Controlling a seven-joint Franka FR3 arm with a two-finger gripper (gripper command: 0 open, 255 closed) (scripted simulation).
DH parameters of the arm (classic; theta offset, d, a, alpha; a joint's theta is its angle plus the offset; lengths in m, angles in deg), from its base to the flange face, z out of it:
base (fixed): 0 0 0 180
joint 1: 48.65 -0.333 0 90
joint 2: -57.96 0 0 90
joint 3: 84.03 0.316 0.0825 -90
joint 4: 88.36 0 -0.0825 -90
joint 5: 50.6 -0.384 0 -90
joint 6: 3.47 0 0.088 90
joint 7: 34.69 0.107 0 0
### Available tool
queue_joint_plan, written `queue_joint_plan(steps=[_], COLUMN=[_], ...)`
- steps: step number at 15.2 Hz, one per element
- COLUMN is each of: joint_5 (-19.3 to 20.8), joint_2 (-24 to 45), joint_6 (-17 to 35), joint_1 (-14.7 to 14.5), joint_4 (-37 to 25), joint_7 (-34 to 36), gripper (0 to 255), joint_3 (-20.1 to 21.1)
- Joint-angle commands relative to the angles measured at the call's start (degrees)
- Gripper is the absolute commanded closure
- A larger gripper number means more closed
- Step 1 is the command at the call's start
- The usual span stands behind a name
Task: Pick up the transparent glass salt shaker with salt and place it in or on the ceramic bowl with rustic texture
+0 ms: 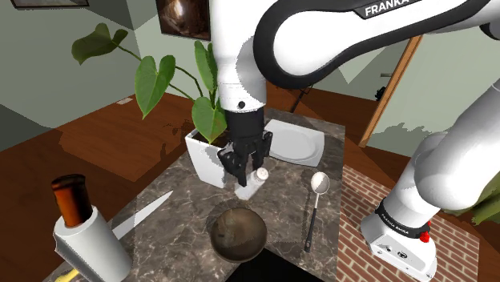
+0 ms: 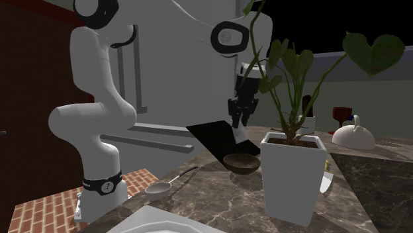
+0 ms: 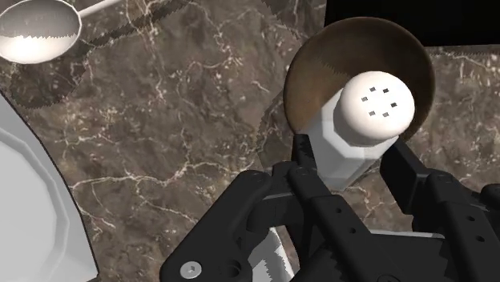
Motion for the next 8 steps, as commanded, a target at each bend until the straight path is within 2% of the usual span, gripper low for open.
queue_joint_plan(steps=[1,2,8], joint_5=[1.0,2.2,2.8], joint_2=[2.7,5.4,6.8], joint_6=[0.7,0.8,5.4], joint_1=[-1.0,-2.0,-2.3], joint_4=[-2.3,-4.9,-1.6], joint_7=[3.6,6.8,6.8], gripper=[255,255,255], joint_3=[2.0,3.7,3.9])
